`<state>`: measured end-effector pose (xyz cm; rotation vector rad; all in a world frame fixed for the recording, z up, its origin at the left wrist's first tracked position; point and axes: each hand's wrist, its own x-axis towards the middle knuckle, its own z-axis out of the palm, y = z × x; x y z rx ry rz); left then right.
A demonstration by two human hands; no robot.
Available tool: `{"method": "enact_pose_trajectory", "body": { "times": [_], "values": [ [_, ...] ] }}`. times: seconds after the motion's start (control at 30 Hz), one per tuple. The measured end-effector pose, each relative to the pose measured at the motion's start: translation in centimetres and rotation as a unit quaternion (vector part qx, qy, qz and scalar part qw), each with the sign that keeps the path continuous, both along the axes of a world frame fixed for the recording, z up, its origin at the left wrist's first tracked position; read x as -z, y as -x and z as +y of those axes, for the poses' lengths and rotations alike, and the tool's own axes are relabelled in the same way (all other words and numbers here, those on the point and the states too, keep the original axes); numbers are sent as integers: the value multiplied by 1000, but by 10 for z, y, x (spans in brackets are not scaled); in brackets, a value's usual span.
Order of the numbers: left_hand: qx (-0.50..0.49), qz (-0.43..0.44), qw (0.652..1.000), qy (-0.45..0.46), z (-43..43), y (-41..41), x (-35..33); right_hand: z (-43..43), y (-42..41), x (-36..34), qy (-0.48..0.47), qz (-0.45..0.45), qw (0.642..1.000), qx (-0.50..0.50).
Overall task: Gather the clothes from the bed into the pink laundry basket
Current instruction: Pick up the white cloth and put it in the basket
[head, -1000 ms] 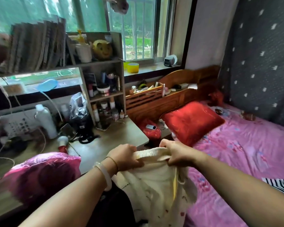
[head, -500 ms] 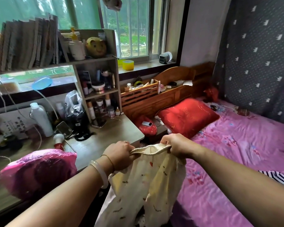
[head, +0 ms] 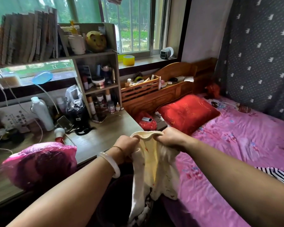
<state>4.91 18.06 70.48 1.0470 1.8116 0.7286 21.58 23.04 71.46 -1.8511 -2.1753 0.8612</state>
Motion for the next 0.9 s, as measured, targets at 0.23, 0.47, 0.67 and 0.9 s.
{"method": "enact_pose_trajectory", "body": {
  "times": [0.23, 0.47, 0.67, 0.9],
  "values": [
    [-73, -373, 925, 21, 6, -24, -19, -13, 13, -10, 201, 293, 926, -126],
    [127, -231, 963, 59, 4, 9, -4, -4, -4, -7, 26, 134, 982, -131],
    [215, 71, 974, -9, 11, 52, 49, -9, -9, -36, 130, 209, 954, -169],
    [131, -254, 956, -62, -12, 32, 29, 24, -36, -51, 239, 626, 738, -78]
  ]
}}
